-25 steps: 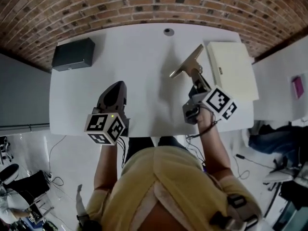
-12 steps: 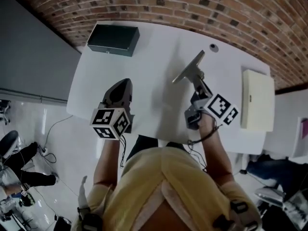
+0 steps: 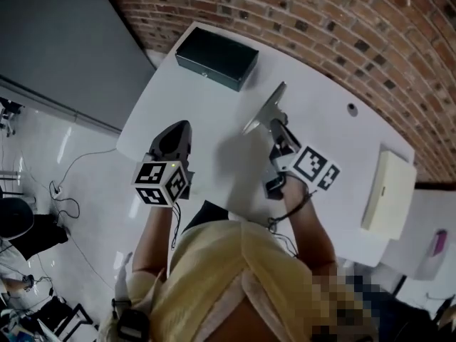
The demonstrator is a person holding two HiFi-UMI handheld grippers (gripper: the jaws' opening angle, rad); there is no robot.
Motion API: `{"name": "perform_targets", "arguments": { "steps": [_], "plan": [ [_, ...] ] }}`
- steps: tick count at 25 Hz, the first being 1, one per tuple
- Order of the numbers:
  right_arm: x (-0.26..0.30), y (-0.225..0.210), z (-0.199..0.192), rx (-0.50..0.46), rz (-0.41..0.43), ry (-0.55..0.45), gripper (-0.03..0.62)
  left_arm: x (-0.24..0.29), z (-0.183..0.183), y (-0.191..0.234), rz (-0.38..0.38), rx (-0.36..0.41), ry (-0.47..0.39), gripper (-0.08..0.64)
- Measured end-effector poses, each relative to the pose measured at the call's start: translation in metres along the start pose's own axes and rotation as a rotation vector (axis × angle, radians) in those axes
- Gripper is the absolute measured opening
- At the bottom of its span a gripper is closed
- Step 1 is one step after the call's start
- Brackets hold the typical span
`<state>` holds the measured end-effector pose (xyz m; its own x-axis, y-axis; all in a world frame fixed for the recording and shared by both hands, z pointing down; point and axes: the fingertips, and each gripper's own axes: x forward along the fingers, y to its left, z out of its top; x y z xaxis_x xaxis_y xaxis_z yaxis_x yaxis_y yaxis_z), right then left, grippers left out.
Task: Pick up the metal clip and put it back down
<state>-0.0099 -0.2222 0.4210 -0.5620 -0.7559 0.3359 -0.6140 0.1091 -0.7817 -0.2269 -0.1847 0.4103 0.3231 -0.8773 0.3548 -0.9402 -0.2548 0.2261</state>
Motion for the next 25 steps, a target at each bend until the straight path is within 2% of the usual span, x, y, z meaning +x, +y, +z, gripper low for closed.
{"name": "perform_targets", "arguments": {
  "steps": [13,25],
  "plan": [
    [0.09,0.049,-0.1,-0.068,0.043,0.299,0.006,-0.01,-0.03,0.096,0.148,-0.098,-0.008,0.005],
    [0.122,0.072,-0.195,-0.092,0.067,0.555,0.006,-0.05,-0.068,0.151,0.276,-0.179,0.023,0.004]
  ]
}}
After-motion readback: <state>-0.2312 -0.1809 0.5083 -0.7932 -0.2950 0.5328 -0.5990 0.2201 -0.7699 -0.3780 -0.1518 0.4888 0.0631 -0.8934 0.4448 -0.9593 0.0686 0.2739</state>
